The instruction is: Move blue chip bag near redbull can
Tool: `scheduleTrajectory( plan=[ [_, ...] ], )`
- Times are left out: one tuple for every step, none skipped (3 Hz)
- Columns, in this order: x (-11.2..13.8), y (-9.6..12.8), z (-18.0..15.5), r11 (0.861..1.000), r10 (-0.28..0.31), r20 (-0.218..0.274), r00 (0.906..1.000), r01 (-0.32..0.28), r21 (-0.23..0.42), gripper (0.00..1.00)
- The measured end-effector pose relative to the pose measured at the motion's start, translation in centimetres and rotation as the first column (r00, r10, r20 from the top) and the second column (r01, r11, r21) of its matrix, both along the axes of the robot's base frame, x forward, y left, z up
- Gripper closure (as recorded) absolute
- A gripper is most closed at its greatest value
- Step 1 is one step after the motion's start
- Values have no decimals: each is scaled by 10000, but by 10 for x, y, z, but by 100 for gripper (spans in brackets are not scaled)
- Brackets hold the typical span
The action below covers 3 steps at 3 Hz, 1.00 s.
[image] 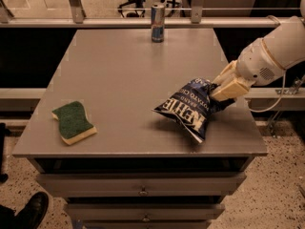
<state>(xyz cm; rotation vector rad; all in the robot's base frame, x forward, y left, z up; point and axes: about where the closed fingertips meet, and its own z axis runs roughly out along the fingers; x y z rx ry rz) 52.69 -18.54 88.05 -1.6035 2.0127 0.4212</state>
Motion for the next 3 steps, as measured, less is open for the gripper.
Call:
scheduleTrajectory(
  plan=[
    [9, 31, 31, 9998, 78, 388, 9992, -84, 160, 100],
    [27, 64, 70, 9994, -155, 904, 9958, 125, 334, 100],
    [27, 64, 70, 9994, -154, 904, 9958, 124, 334, 100]
  ],
)
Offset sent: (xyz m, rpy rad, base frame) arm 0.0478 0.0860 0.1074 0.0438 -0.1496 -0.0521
